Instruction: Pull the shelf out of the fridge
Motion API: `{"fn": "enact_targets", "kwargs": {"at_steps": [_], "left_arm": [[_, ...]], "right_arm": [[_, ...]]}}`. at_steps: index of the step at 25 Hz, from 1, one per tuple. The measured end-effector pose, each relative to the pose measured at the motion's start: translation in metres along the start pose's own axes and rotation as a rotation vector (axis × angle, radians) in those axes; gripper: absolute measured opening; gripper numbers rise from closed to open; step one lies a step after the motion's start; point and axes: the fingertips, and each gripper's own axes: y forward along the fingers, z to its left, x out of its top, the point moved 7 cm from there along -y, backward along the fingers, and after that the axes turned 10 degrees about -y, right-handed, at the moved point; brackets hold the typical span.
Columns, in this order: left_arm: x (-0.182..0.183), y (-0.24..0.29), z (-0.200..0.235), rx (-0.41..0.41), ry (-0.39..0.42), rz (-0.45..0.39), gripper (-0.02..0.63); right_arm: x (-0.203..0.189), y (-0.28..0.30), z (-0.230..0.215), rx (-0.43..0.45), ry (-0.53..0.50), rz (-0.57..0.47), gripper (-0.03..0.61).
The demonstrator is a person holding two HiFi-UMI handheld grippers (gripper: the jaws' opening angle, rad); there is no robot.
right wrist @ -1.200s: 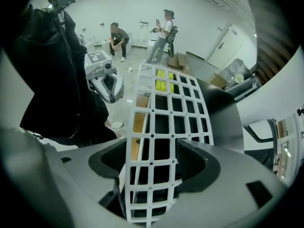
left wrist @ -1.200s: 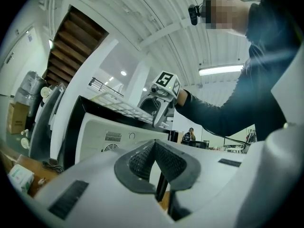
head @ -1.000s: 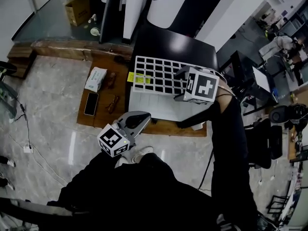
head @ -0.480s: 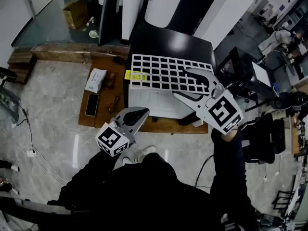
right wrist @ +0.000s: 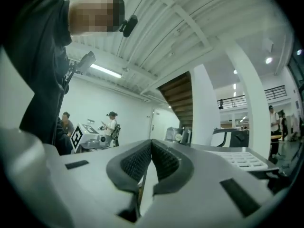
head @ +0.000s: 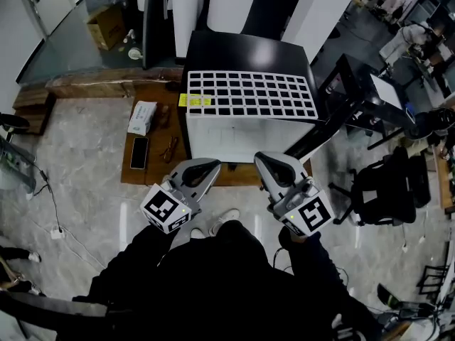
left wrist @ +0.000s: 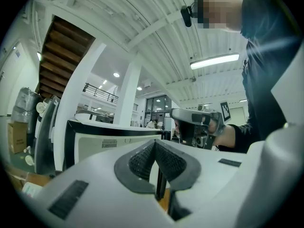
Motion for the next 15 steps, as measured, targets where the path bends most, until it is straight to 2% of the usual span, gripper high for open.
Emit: {"fn": "enact_targets", "kwargs": {"at_steps": [3, 5, 8, 15], "left_arm": [[-0.005, -0.005, -0.012, -0.026, -0.009, 0.014, 0.006], [-0.009, -0.008, -0.018, -0.036, -0.013, 0.022, 0.006], [-0.017, -0.013, -0.026, -0.041, -0.015, 0.033, 0.006], [-0.030, -0.028, -0.035, -0.040, -0.023, 0.048, 0.006]], "right_arm": [[-0.011, -0.020, 0.010, -0.111, 0.016, -0.043, 0.006], [-0.020, -0.029, 0.013, -0.138, 0.072, -0.059, 0.006], [-0.032, -0.038, 0.021, -0.147, 0.124, -0.047, 0.006], [-0.045, -0.039, 0.053, -0.099, 0.142, 0.005, 0.006]]}}
